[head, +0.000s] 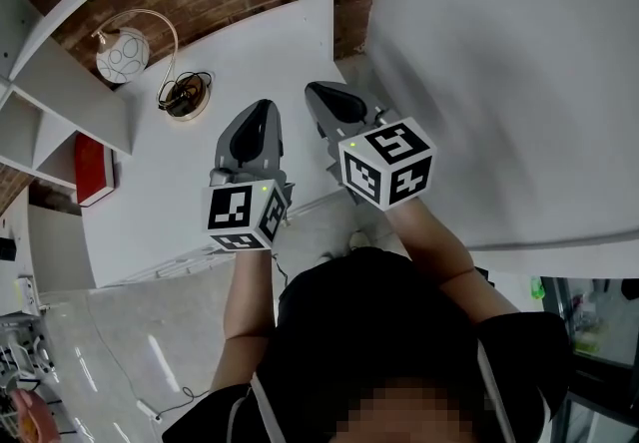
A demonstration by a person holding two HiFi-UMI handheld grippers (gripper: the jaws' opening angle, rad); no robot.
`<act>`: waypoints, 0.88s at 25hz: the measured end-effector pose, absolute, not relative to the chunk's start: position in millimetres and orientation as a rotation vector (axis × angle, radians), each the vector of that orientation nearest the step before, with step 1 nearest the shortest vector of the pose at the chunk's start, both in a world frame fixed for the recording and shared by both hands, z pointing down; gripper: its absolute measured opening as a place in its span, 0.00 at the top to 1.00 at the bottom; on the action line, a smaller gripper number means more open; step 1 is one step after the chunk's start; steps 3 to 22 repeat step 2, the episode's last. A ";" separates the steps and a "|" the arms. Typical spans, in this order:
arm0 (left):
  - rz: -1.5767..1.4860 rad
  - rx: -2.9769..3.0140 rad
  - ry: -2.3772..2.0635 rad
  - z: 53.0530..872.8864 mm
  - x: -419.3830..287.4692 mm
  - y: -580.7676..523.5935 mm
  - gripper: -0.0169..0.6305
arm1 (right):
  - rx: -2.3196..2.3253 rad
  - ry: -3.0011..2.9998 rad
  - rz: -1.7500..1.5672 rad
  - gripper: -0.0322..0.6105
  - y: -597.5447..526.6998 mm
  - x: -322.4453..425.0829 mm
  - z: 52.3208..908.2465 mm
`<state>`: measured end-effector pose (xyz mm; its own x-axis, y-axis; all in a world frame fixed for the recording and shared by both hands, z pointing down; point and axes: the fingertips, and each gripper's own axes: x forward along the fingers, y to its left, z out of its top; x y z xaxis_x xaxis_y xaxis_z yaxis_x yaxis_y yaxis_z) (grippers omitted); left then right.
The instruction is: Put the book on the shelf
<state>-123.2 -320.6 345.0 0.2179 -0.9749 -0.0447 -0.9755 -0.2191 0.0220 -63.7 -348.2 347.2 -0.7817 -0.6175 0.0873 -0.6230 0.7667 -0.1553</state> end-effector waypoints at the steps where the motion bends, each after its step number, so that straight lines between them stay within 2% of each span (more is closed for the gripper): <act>1: 0.077 -2.443 1.957 345.6 -122.6 -321.0 0.95 | 1.024 -2.921 0.268 0.96 -348.3 -63.7 347.6; 22: 0.077 -2.443 1.958 346.1 -122.1 -321.5 0.95 | 1.020 -2.919 0.263 0.96 -348.5 -63.8 348.0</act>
